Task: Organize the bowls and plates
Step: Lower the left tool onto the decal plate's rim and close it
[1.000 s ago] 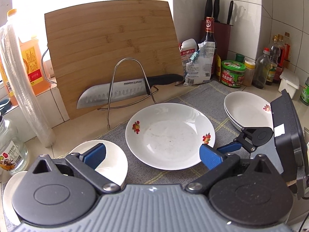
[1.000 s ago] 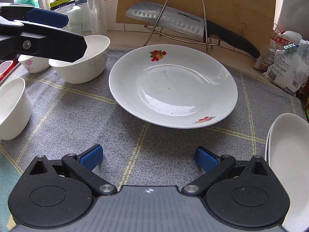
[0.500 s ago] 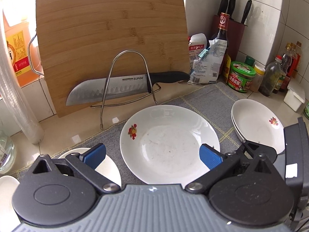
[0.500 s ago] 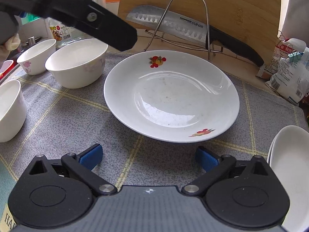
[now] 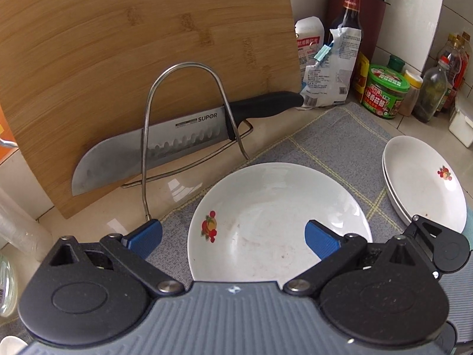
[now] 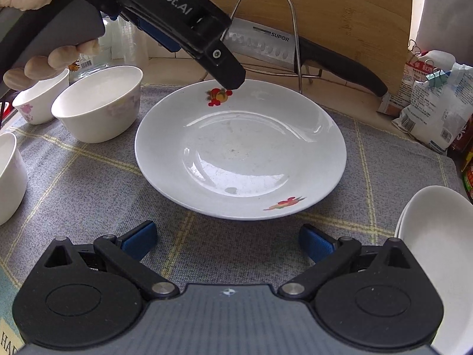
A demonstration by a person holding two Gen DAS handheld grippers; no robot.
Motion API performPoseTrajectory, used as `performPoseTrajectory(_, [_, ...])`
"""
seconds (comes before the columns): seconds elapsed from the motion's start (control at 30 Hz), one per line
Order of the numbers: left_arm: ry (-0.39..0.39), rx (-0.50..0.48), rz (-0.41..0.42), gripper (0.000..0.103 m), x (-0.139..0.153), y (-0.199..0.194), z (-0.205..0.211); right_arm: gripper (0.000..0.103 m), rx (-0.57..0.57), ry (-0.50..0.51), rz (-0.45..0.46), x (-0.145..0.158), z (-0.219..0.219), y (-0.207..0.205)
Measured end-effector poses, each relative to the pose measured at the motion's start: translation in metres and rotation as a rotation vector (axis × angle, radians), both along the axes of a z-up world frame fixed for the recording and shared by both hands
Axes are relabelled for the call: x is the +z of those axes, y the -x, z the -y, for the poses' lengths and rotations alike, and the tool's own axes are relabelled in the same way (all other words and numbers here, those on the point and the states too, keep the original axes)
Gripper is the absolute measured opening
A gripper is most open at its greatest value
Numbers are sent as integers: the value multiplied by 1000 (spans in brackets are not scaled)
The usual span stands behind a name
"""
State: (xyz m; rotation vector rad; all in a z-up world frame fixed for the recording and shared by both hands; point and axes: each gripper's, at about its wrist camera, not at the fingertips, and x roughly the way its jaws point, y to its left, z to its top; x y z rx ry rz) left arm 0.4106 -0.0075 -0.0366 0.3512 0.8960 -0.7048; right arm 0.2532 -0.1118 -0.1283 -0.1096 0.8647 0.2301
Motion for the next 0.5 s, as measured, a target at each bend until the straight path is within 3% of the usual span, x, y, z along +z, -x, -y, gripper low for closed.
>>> performPoseTrajectory(0.5, [-100, -24, -152, 100, -29, -32, 24, 103, 36, -2, 27, -2, 12, 2])
